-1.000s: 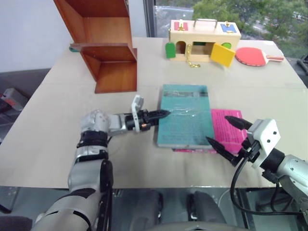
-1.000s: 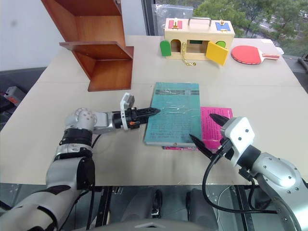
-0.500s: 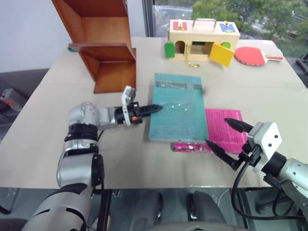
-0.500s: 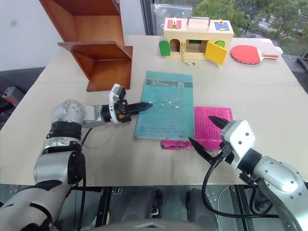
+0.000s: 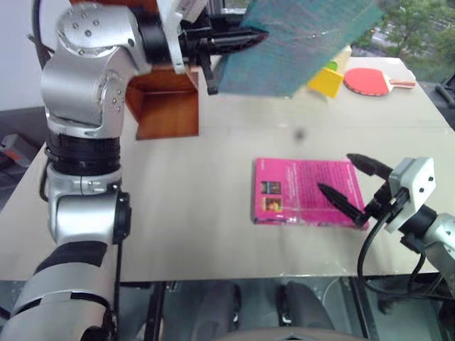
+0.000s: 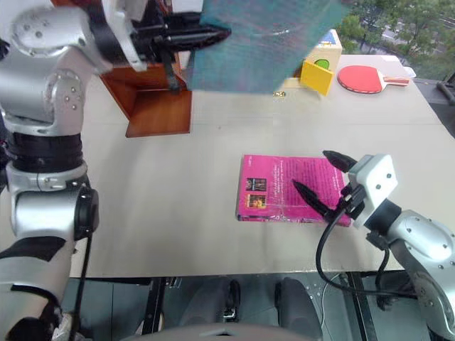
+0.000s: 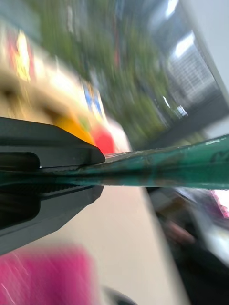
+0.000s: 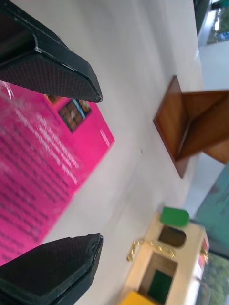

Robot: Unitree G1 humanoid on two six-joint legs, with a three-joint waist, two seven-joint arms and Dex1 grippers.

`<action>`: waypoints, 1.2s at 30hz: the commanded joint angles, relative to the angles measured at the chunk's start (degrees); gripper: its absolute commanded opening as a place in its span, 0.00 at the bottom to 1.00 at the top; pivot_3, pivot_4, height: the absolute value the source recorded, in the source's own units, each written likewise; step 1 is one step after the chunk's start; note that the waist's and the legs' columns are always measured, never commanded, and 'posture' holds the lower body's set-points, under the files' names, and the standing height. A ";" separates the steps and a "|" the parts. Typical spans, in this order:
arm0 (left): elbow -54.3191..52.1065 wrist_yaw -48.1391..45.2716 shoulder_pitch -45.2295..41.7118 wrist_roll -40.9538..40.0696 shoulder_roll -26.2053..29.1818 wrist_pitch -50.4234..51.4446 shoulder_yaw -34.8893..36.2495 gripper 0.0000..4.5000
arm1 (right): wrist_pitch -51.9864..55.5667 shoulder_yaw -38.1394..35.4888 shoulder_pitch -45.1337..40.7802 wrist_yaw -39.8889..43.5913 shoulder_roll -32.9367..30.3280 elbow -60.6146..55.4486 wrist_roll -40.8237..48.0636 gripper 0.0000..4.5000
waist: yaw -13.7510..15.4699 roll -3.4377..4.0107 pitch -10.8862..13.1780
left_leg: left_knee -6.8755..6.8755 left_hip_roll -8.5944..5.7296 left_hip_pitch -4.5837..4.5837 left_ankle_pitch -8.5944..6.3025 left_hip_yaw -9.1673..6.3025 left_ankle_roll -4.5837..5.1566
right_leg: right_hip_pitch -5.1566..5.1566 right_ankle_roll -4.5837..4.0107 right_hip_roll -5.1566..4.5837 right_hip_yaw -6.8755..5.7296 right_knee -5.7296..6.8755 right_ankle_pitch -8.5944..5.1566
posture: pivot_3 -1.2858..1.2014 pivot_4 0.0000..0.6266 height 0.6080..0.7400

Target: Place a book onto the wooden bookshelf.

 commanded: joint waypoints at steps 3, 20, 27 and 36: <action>15.83 1.15 -11.14 14.35 6.94 -16.17 -3.11 0.01 | -3.68 1.49 -5.27 1.30 0.17 3.33 -1.84 1.00 | 0.07 -0.01 0.04 | 0.07 0.03 -0.06 -0.14 0.04 0.24 | -0.04 0.01 0.09 -0.13 -0.03 -0.01 | 0.52 0.24 1.00; 50.30 5.73 -14.58 37.54 12.88 -39.13 -14.18 0.01 | 0.66 -2.03 -21.50 -0.31 -3.72 1.43 6.31 1.00 | 0.27 -0.68 0.58 | 0.12 -0.02 -0.26 -0.15 0.14 0.26 | -0.17 0.11 -0.23 -0.30 -0.09 -0.04 | 0.52 0.24 1.00; 56.67 7.64 -15.79 40.08 11.70 -42.06 -15.58 0.35 | 3.16 0.29 -24.22 -2.88 -3.72 -0.52 8.20 1.00 | -0.08 -0.66 0.56 | 0.19 0.02 -0.11 -0.27 0.09 0.47 | -0.08 0.11 -0.20 -0.35 0.13 -0.02 | 0.52 0.24 1.00; 51.08 -7.28 -12.67 21.08 12.91 -44.47 -2.24 0.95 | 3.41 0.61 -21.30 -0.33 -5.24 1.09 8.26 1.00 | -0.72 -0.70 0.59 | 0.20 0.00 -0.42 -0.18 0.12 0.31 | -0.22 0.15 -0.28 -0.38 -0.07 0.00 | 0.52 0.24 1.00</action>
